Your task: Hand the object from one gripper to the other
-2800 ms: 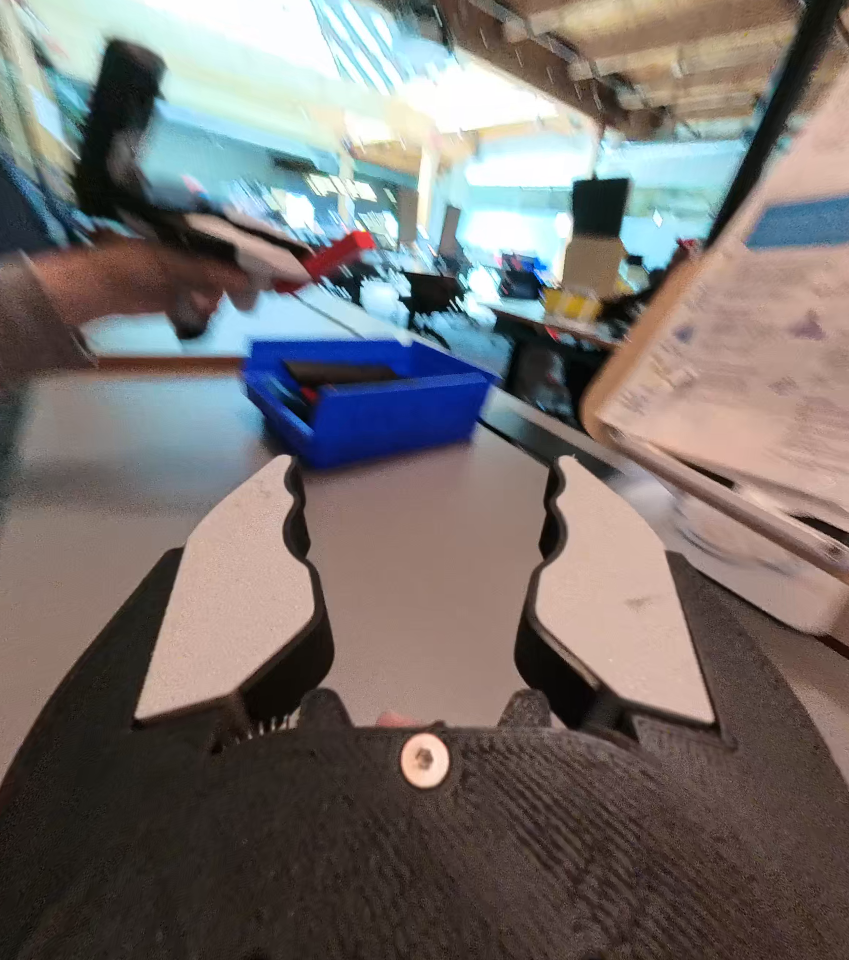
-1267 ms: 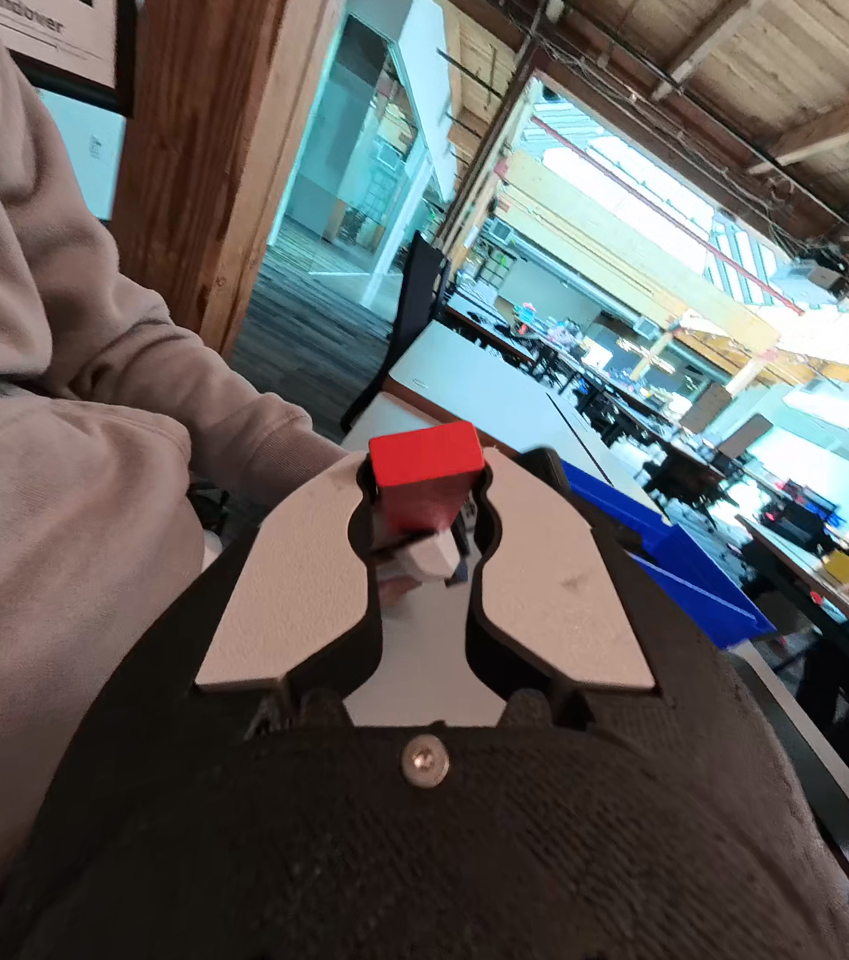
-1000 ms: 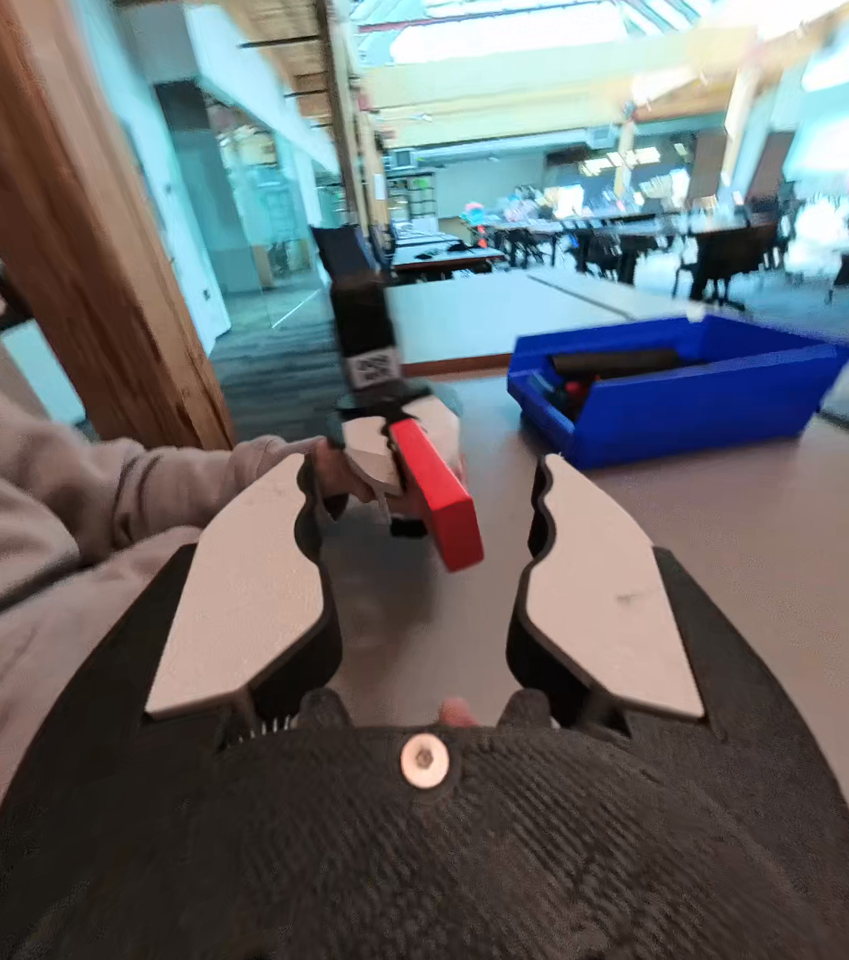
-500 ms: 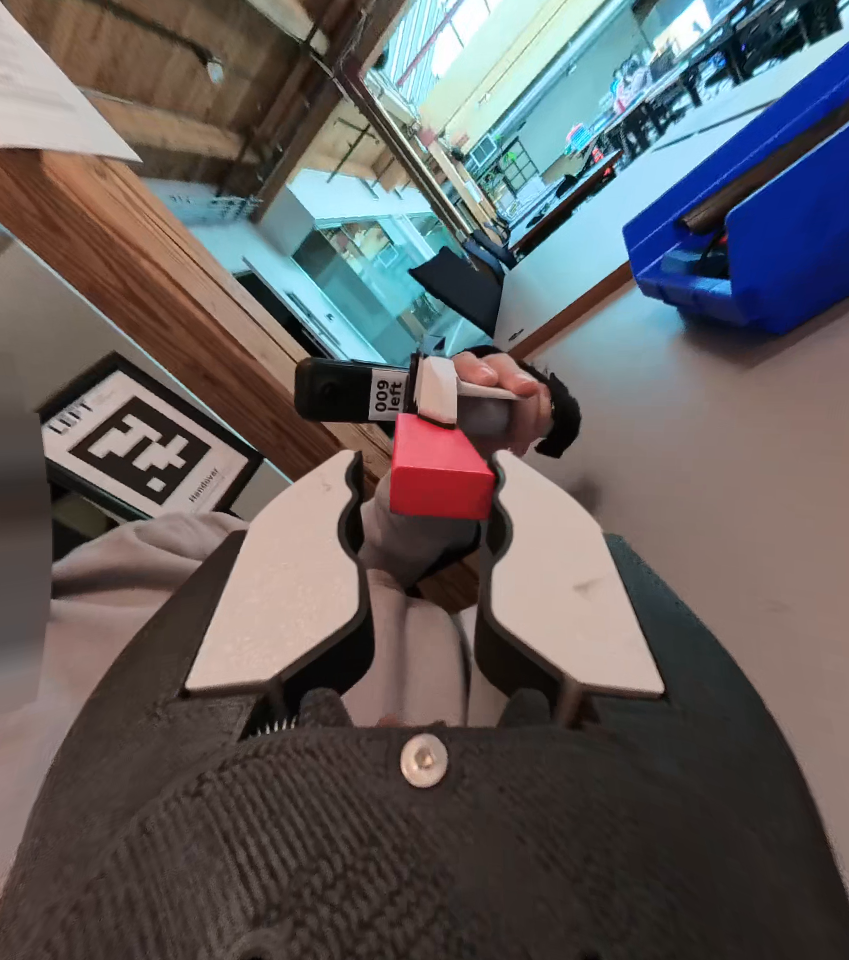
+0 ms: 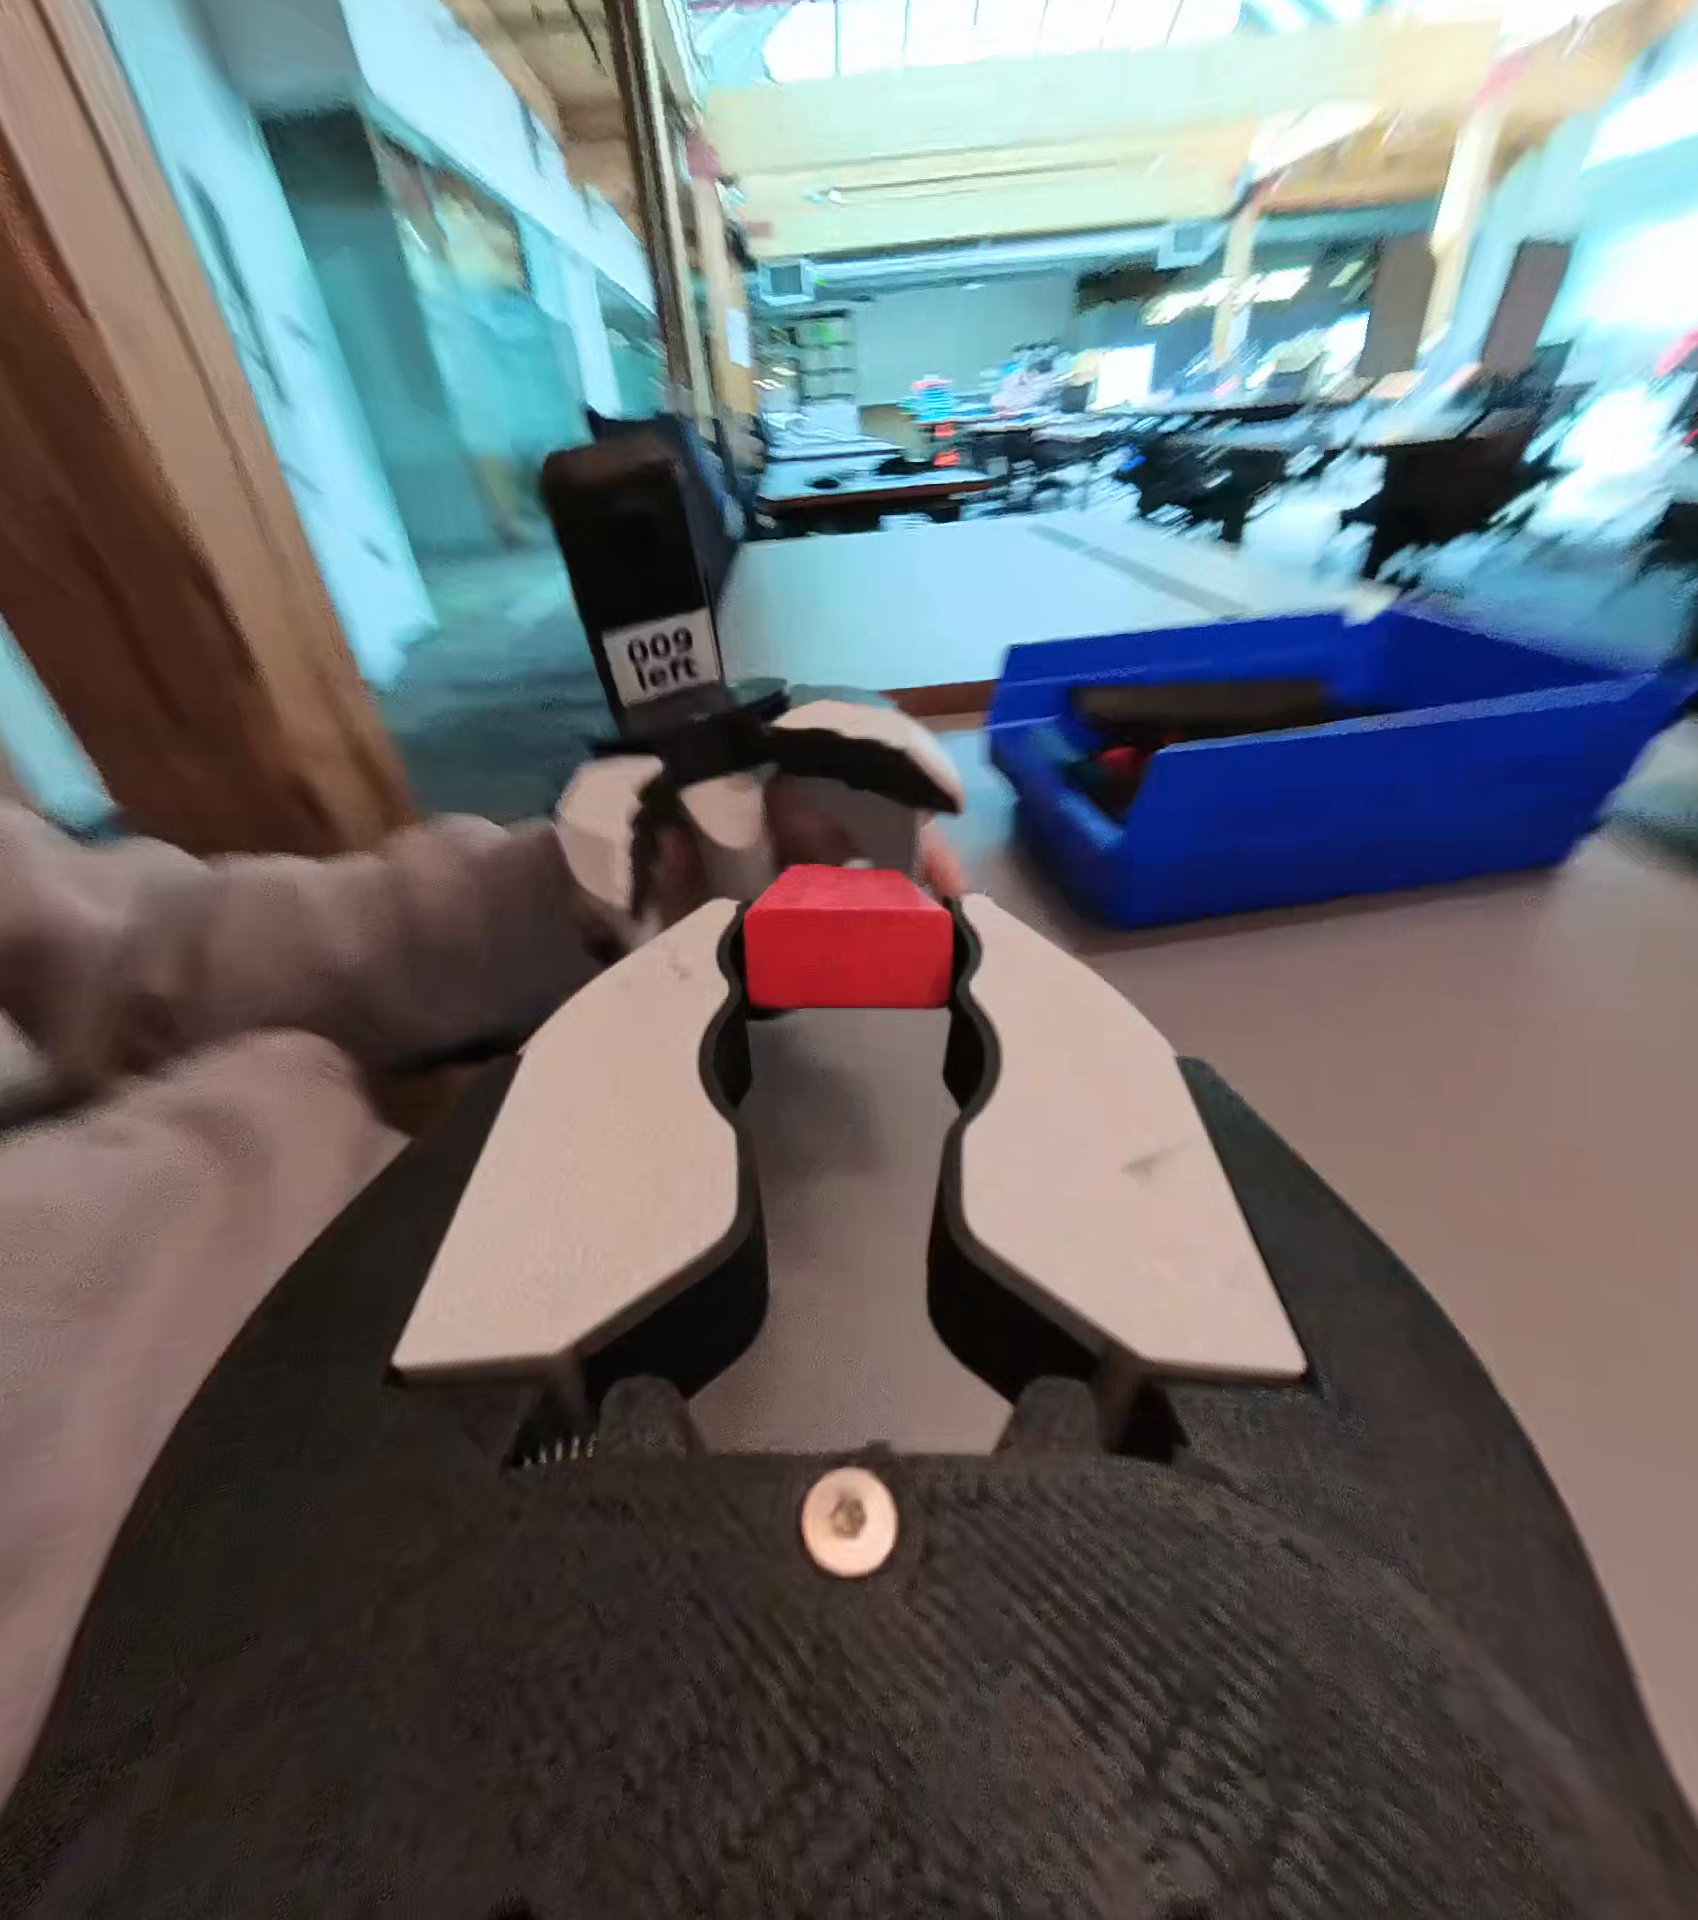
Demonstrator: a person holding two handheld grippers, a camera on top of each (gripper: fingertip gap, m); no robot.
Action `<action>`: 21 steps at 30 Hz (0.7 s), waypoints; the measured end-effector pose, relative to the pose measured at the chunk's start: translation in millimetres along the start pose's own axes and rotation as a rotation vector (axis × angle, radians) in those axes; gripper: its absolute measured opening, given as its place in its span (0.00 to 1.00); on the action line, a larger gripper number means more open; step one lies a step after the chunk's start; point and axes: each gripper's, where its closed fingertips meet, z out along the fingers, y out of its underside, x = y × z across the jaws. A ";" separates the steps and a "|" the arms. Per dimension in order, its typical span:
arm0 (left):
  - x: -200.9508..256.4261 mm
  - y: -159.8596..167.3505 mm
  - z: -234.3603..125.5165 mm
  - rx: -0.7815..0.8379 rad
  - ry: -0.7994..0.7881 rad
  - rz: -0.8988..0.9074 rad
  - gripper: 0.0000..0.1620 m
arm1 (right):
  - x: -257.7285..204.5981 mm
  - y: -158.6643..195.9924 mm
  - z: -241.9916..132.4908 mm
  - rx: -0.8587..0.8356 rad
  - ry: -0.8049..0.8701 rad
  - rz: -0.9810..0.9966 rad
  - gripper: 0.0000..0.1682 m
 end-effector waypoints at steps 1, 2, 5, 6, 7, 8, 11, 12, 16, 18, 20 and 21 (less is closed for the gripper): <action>2.0 -1.4 -0.3 0.016 0.051 -0.130 0.48 | 0.4 -2.2 -1.6 -0.007 0.041 -0.125 0.21; 1.9 -1.4 0.0 0.020 0.089 -0.256 0.48 | -1.0 -4.1 -2.5 -0.013 0.065 -0.225 0.21; -8.3 8.1 4.0 0.004 0.101 -0.547 0.48 | -0.1 -11.6 -2.0 -0.014 0.143 -0.388 0.21; -11.3 12.6 5.8 0.002 0.097 -0.636 0.47 | 1.5 -12.9 -1.9 -0.018 0.175 -0.449 0.21; -13.0 16.7 7.5 0.001 0.104 -0.722 0.47 | 3.0 -12.3 -1.8 -0.035 0.207 -0.527 0.21; -12.7 19.4 9.1 0.002 0.124 -0.795 0.46 | 4.1 -9.0 -1.6 -0.071 0.231 -0.615 0.21; -14.2 33.2 13.3 -0.046 0.124 -0.861 0.41 | 11.3 11.2 -1.3 -0.272 0.281 -0.839 0.21; -14.9 38.9 14.1 -0.071 0.101 -0.830 0.41 | 12.3 17.1 -0.8 -0.328 0.284 -0.890 0.21; -15.9 51.1 17.4 -0.122 0.050 -0.789 0.45 | 1.3 20.0 7.9 -0.318 0.247 -1.012 0.21; -12.9 46.4 18.7 -0.073 0.103 -0.856 0.44 | -6.2 19.6 11.0 -0.281 0.207 -1.000 0.21; -5.9 36.6 17.0 0.000 0.209 -0.907 0.36 | -9.5 18.5 11.4 -0.252 0.185 -0.975 0.21; -1.2 29.9 14.8 0.043 0.274 -0.926 0.30 | -11.1 17.4 11.0 -0.232 0.173 -0.958 0.21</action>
